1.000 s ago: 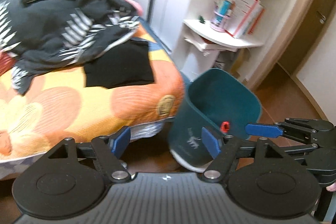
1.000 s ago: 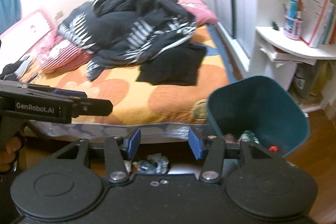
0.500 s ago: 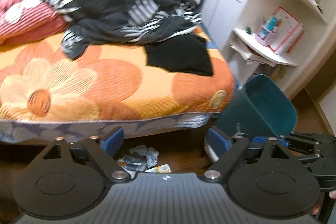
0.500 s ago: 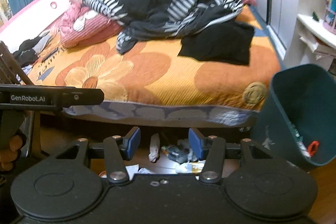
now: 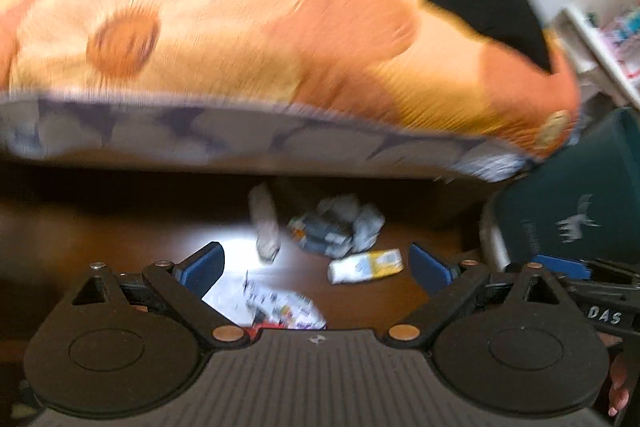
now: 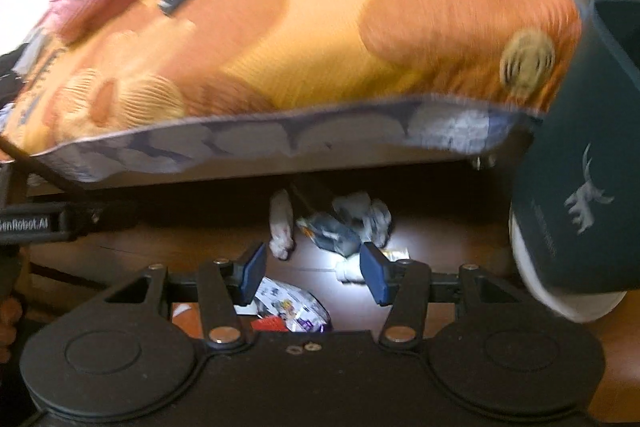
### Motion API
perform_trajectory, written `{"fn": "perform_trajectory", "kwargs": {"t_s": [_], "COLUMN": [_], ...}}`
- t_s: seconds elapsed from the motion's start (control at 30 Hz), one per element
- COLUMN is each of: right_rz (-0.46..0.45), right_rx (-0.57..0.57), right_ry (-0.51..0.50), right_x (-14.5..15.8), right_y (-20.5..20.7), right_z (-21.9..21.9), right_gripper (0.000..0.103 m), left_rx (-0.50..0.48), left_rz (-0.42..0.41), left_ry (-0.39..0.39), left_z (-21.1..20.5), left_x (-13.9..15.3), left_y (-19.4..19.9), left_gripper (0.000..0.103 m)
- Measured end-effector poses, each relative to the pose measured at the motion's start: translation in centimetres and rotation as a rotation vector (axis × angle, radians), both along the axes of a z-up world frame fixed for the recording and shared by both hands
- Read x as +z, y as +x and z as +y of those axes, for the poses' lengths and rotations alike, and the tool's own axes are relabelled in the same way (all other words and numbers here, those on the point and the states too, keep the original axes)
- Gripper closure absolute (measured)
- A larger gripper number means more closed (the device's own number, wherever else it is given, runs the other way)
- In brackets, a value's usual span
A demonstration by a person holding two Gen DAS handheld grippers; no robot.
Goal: Collect trash
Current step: 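Move both tools back toward the remaining trash under the bed, then close left tool on orange mesh net while right tool grasps yellow juice carton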
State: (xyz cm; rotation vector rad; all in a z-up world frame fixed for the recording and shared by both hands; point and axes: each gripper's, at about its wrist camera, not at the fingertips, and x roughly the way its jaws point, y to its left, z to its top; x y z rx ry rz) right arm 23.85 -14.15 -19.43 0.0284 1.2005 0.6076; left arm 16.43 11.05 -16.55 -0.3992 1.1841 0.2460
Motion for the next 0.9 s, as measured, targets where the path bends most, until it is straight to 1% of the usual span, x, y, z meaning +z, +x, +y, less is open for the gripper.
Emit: {"fn": "perform_trajectory", "kwargs": {"t_s": [0.2, 0.33, 0.37, 0.47, 0.53, 0.67, 0.77, 0.9], "right_rz": [0.127, 0.206, 0.221, 0.276, 0.319, 0.374, 0.408, 0.499], "right_rx": [-0.081, -0.165, -0.181, -0.23, -0.271, -0.345, -0.439, -0.58], "right_ry": [-0.048, -0.074, -0.081, -0.096, -0.102, -0.116, -0.104, -0.092], "right_x": [-6.4, -10.8, -11.9, -15.2, -17.5, -21.5, -24.0, -27.3], "right_y": [2.9, 5.0, 5.4, 6.5, 7.1, 8.2, 9.0, 9.6], "right_z": [1.3, 1.8, 1.9, 2.1, 2.1, 2.3, 2.2, 1.8], "right_gripper": [0.051, 0.051, 0.051, 0.052, 0.052, 0.052, 0.052, 0.052], "left_rx": [0.104, 0.154, 0.162, 0.195, 0.225, 0.304, 0.324, 0.375], "left_rz": [0.17, 0.255, 0.28, 0.364, 0.42, 0.525, 0.601, 0.691], "left_ry": [-0.072, -0.11, -0.114, -0.094, -0.116, -0.195, -0.21, -0.246], "left_z": [2.1, 2.6, 2.6, 2.5, 2.6, 3.0, 3.0, 3.7], "left_x": [-7.8, -12.5, -13.8, -17.7, -20.4, -25.5, -28.5, -32.0], "left_y": [1.0, 1.8, 2.0, 2.3, 2.1, 0.9, -0.2, -1.8], "left_gripper": [0.004, 0.004, 0.004, 0.004, 0.004, 0.004, 0.004, 0.004]}}
